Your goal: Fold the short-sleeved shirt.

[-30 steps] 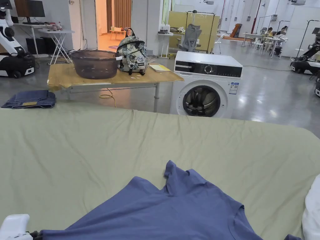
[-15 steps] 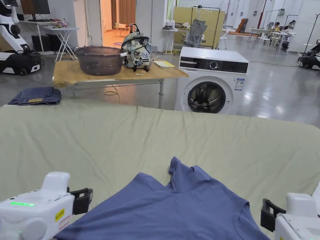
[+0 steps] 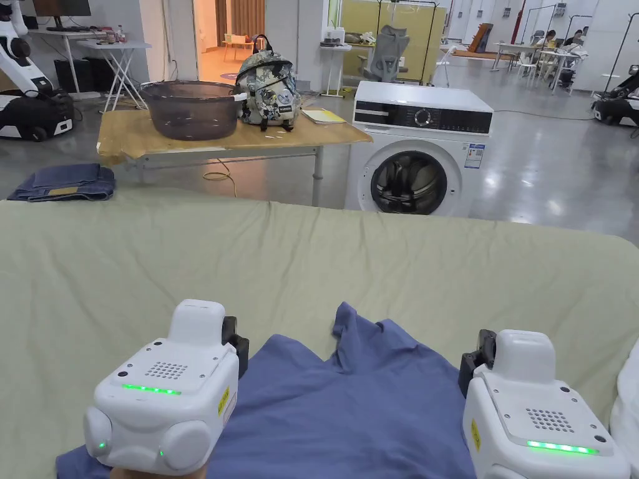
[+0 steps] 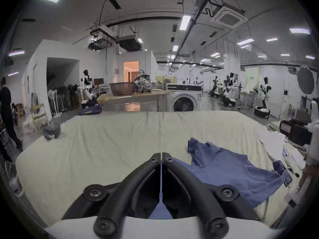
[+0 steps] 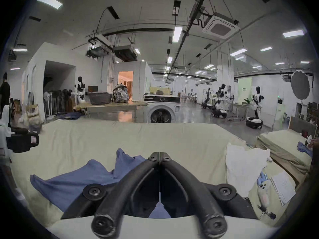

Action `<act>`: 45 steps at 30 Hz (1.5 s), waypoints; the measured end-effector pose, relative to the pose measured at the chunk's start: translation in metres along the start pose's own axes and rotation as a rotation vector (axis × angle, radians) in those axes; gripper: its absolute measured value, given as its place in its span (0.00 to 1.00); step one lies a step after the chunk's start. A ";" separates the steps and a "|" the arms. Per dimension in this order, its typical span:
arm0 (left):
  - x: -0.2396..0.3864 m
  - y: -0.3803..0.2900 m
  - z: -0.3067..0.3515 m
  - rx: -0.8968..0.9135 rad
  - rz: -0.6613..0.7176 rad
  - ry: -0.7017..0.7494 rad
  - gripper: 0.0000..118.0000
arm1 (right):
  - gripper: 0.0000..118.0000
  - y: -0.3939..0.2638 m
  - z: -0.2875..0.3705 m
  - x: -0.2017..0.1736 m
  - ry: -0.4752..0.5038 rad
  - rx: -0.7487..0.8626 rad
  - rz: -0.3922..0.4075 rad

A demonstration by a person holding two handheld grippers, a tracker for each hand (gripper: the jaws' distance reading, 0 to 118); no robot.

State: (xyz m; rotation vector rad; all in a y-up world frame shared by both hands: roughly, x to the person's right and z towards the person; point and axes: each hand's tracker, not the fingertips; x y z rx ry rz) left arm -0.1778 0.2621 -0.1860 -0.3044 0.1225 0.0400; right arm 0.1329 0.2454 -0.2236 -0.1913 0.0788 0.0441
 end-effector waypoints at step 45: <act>-0.161 -0.097 -0.062 -0.744 0.165 0.167 0.04 | 0.00 -0.048 -0.023 0.009 0.032 -0.196 0.067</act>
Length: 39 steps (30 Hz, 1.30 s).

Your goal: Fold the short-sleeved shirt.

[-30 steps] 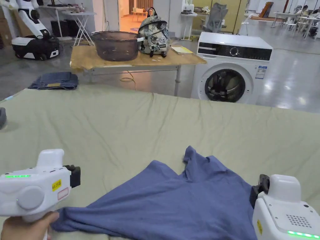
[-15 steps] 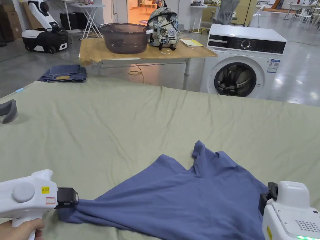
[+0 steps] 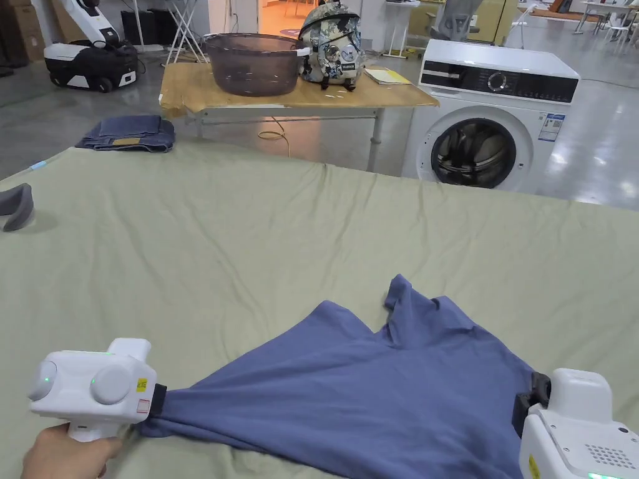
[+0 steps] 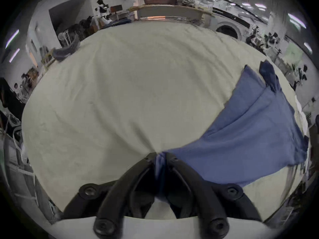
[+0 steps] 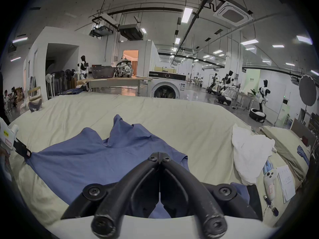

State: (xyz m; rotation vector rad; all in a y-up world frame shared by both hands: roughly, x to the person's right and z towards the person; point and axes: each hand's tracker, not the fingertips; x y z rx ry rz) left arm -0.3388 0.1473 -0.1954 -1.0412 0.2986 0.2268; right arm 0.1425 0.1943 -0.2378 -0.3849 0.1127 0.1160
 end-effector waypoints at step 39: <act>-0.023 -0.002 0.000 0.072 0.031 0.012 0.03 | 0.01 0.047 -0.291 -0.015 0.241 -0.629 0.115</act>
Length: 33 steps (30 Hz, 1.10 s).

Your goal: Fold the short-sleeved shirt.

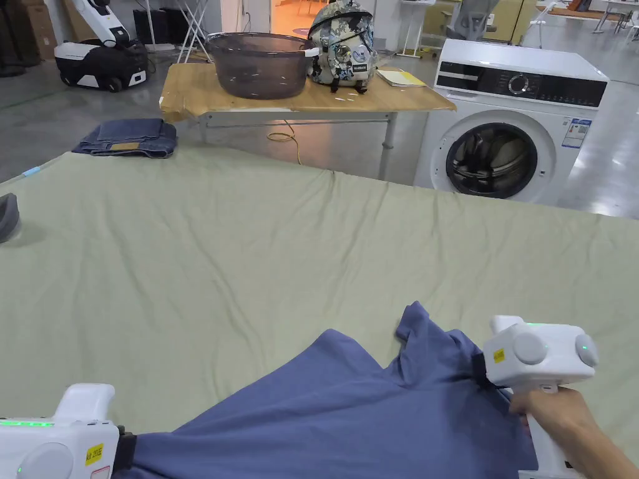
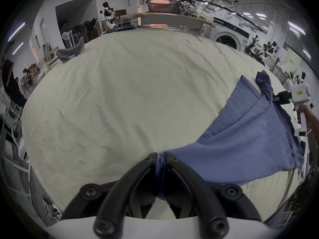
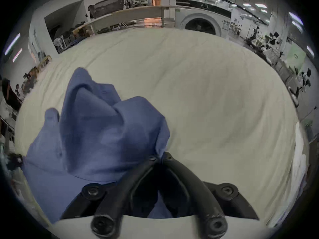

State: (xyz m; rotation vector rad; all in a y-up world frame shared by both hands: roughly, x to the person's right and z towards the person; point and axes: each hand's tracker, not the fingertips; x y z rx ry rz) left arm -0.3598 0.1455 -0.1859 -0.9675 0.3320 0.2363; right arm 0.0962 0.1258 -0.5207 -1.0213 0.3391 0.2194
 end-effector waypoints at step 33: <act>0.105 0.236 0.222 0.555 -0.162 -0.225 0.03 | 0.00 0.027 0.374 0.092 -0.312 0.793 -0.201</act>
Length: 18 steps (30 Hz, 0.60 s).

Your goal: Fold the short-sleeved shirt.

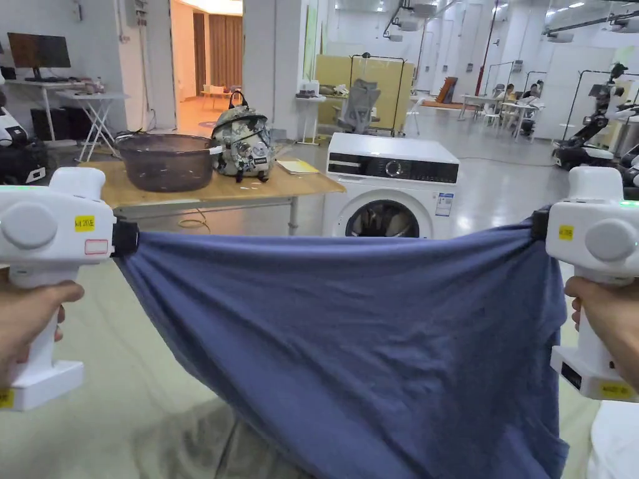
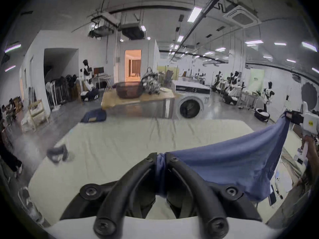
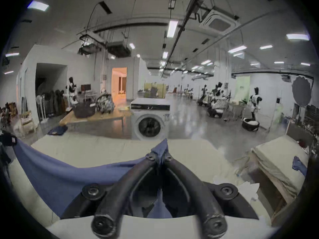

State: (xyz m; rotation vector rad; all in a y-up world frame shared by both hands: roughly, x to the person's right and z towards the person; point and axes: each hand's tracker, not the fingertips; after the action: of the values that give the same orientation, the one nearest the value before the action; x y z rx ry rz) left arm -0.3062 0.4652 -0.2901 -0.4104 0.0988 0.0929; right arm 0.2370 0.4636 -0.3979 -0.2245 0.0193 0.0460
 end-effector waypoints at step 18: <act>0.010 0.157 -0.051 0.166 -0.045 0.062 0.02 | 0.00 0.133 -0.063 -0.006 -0.106 0.170 0.039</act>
State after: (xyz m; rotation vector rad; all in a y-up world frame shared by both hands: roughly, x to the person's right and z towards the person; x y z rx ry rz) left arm -0.3175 0.5883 -0.3991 -0.2496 0.1567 0.0270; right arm 0.2242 0.5788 -0.4885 -0.0515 -0.0776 0.0946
